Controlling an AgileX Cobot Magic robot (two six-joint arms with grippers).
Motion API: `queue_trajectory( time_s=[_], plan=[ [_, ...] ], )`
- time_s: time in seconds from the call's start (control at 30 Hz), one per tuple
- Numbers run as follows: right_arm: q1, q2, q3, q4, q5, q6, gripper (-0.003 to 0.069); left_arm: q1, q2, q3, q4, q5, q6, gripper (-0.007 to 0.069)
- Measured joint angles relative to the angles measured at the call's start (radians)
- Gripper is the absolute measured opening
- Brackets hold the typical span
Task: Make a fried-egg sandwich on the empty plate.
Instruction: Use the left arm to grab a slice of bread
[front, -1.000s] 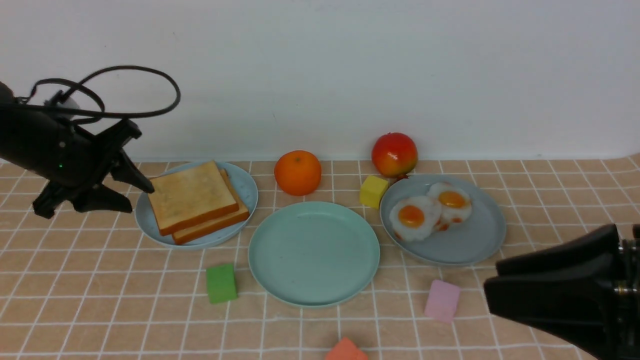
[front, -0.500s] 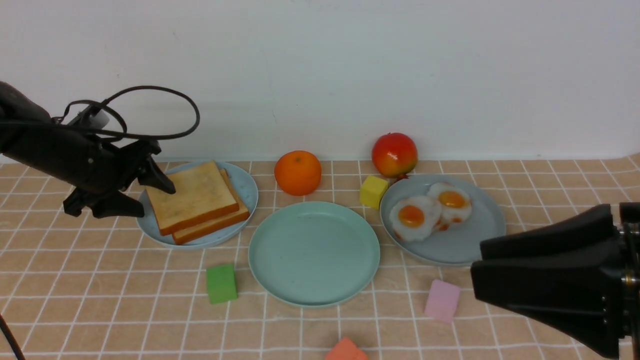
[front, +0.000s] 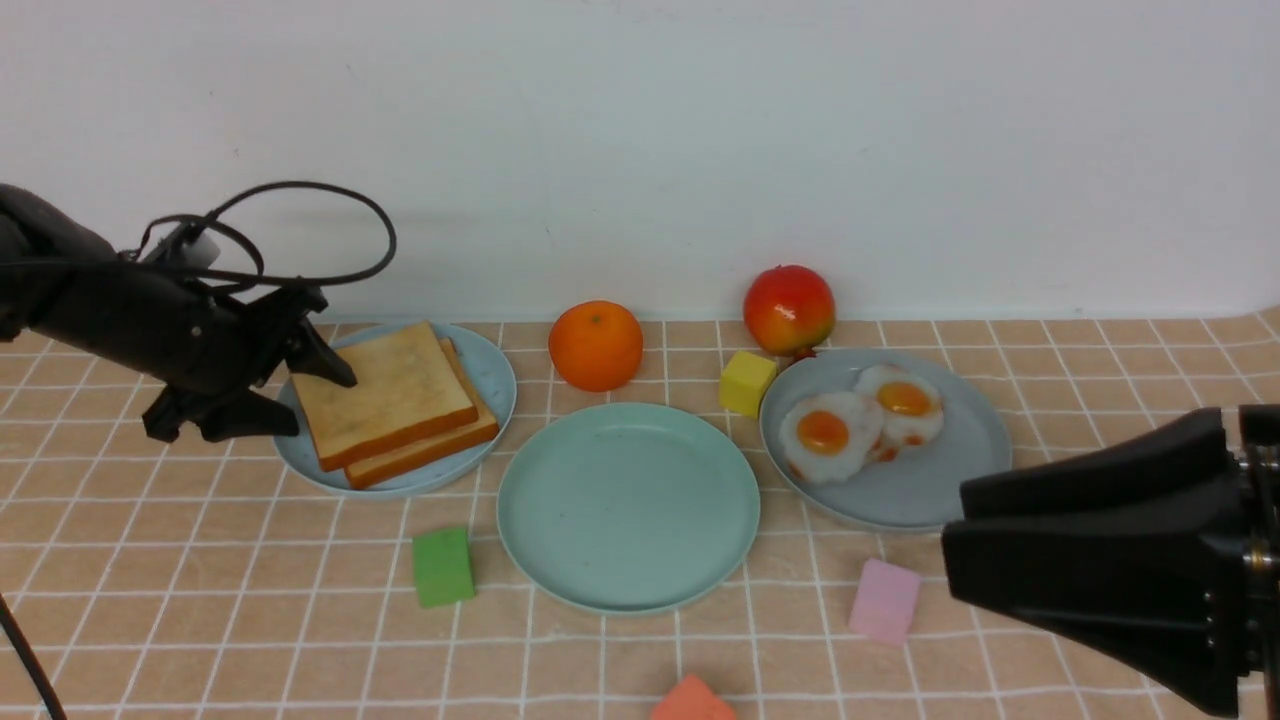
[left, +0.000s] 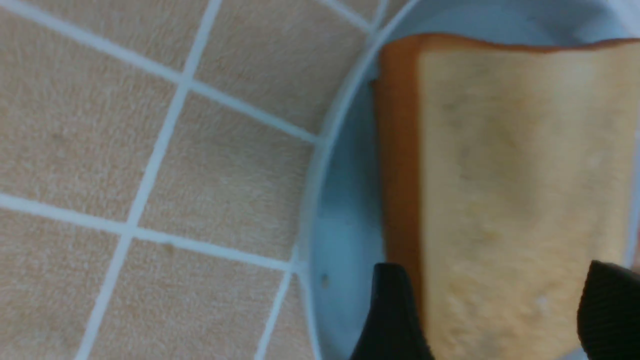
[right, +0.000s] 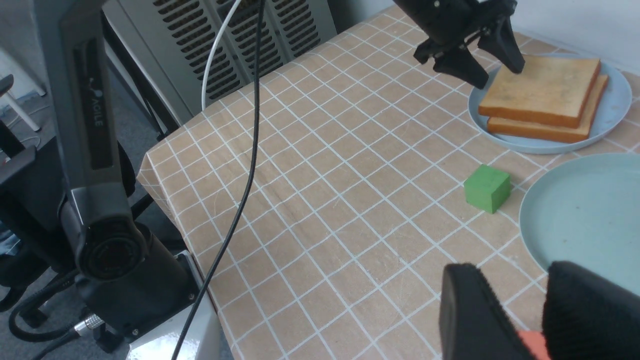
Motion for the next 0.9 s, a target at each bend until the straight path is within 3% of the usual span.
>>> queue_trajectory(
  time_s=[0.3,0.6,0.9],
  plan=[
    [0.000,0.000,0.000,0.000,-0.002,0.000,0.0239,0.000,0.041,-0.001,-0.026,0.004,0.005,0.0462],
    [0.000,0.000,0.000,0.000,-0.002,0.004,0.0239,0.000,0.034,-0.003,-0.028,0.010,0.001,0.0188],
    [0.000,0.000,0.000,0.000,0.001,0.004,0.0239,0.000,-0.104,-0.003,0.048,0.026,-0.038,0.0134]
  ],
)
